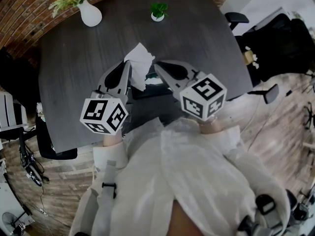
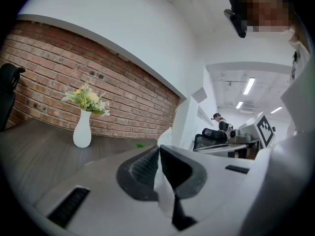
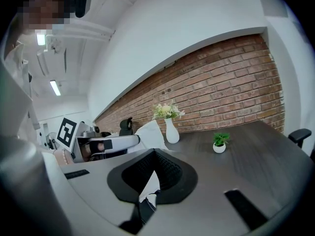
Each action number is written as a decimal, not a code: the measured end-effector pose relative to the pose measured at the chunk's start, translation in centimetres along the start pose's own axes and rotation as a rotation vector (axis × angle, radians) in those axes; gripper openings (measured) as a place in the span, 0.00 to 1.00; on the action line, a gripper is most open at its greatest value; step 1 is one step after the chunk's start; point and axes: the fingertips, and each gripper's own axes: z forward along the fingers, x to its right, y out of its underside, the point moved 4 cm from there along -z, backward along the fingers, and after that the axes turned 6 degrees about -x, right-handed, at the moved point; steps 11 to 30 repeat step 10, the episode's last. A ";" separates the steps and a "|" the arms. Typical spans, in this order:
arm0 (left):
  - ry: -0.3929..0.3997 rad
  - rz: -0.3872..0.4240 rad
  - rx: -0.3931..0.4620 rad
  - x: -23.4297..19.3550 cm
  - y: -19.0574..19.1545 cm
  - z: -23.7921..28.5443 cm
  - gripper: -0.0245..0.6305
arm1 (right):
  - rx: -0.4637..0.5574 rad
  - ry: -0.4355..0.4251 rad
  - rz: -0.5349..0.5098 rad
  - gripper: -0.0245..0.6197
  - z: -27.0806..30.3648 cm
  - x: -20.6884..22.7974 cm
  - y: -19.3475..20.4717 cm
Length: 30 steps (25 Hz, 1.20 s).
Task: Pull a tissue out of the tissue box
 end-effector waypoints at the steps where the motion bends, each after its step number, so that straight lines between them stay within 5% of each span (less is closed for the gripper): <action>1: 0.000 0.000 0.000 0.0 0.0 0.0 0.05 | 0.001 0.001 0.004 0.04 -0.1 0.1 0.0; 30: -0.003 -0.003 -0.003 0.0 0.1 0.0 0.05 | -0.010 0.002 0.033 0.04 -0.3 0.6 0.7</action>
